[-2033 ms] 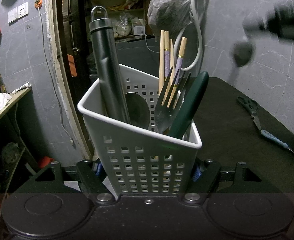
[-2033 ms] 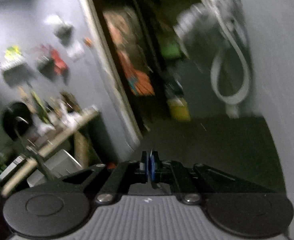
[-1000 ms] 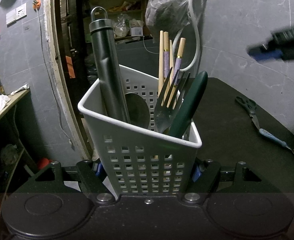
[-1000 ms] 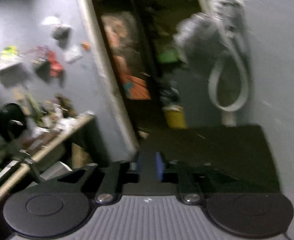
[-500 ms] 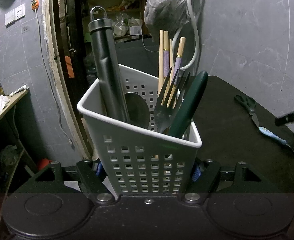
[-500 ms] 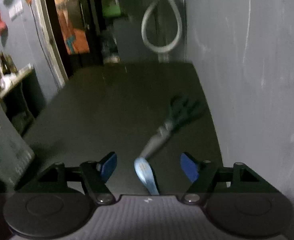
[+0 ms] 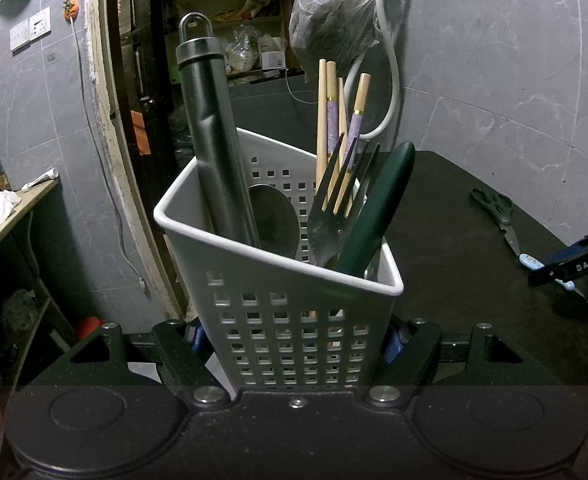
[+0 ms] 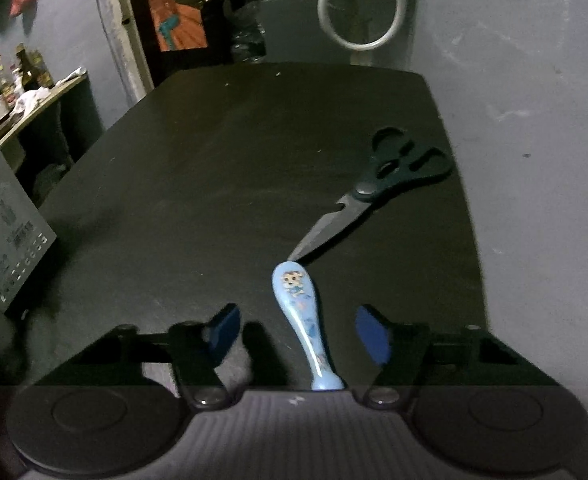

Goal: Organize utensils
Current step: 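Close the right tool on the blue spoon's handle, then lift the blue spoon with the right tool toward the metal spoon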

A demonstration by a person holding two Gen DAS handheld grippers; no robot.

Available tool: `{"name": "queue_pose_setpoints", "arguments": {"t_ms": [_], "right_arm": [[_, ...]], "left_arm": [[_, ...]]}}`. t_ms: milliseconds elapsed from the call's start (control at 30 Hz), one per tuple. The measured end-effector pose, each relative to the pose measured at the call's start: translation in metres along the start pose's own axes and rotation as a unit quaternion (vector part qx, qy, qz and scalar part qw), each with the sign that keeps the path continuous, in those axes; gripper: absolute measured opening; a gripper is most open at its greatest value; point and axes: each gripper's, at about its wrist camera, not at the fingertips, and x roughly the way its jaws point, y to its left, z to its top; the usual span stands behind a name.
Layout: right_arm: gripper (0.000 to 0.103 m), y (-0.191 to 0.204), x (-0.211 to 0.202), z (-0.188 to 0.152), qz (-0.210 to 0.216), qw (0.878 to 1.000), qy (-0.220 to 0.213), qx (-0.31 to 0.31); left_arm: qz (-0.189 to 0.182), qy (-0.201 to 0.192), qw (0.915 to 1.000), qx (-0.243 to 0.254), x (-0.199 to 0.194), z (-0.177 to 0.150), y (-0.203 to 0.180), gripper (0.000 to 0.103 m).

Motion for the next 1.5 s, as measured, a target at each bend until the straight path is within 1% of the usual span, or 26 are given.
{"name": "queue_pose_setpoints", "arguments": {"t_ms": [33, 67, 100, 167, 200, 333, 467, 600, 733, 833, 967, 1067, 1167, 1300, 1500], "right_arm": [[0.058, 0.001, 0.001, 0.000, -0.002, 1.000, -0.001, -0.005], [0.052, 0.003, 0.002, 0.001, -0.004, 1.000, -0.003, -0.012], [0.050, 0.004, 0.003, 0.001, -0.006, 1.000, -0.006, -0.020], [0.031, 0.006, 0.003, 0.003, -0.006, 1.000, -0.009, -0.030], [0.026, 0.006, 0.003, 0.004, -0.007, 0.999, -0.010, -0.033], [0.024, 0.007, 0.003, 0.007, -0.008, 0.999, -0.005, -0.040], [0.023, 0.008, 0.002, 0.009, -0.008, 0.999, -0.001, -0.032], [0.023, 0.006, -0.004, 0.011, 0.002, 1.000, -0.015, -0.019], [0.023, 0.005, -0.014, 0.012, 0.014, 0.999, -0.045, -0.006], [0.023, 0.004, -0.026, 0.013, 0.023, 0.996, -0.083, 0.006], [0.023, 0.004, -0.045, 0.012, 0.048, 0.987, -0.151, 0.019], [0.023, 0.007, -0.054, 0.013, 0.058, 0.980, -0.188, 0.024], [0.023, 0.008, -0.060, 0.016, 0.066, 0.974, -0.215, 0.027], [0.023, 0.011, -0.064, 0.019, 0.072, 0.969, -0.236, 0.028], [0.023, 0.012, -0.066, 0.019, 0.074, 0.966, -0.246, 0.028]], "left_arm": [[0.000, 0.000, 1.0000, 0.000, 0.000, 0.000, 0.000, 0.077], [0.000, 0.000, 1.0000, -0.001, 0.000, 0.000, 0.000, 0.077], [0.000, 0.000, 1.0000, -0.002, 0.000, 0.000, 0.000, 0.077], [0.001, -0.001, 1.0000, -0.002, 0.000, 0.000, 0.000, 0.077], [0.001, -0.001, 1.0000, -0.002, 0.000, 0.000, 0.000, 0.077], [0.000, 0.000, 1.0000, -0.001, 0.001, 0.000, 0.000, 0.077], [0.001, -0.001, 1.0000, -0.001, 0.000, 0.000, 0.000, 0.077], [0.000, -0.001, 1.0000, -0.001, 0.001, 0.000, 0.000, 0.077], [0.000, -0.001, 1.0000, -0.001, 0.001, 0.000, 0.000, 0.077], [0.000, -0.001, 1.0000, -0.001, 0.001, 0.000, 0.000, 0.077], [0.000, -0.001, 1.0000, -0.001, 0.001, 0.000, 0.000, 0.077], [0.000, -0.001, 1.0000, -0.002, 0.001, 0.000, 0.000, 0.077], [0.000, -0.001, 1.0000, -0.001, 0.001, 0.000, 0.000, 0.077], [0.000, -0.001, 1.0000, -0.001, 0.001, 0.000, 0.000, 0.077], [0.000, -0.001, 1.0000, -0.002, 0.000, -0.001, 0.000, 0.077]]}}
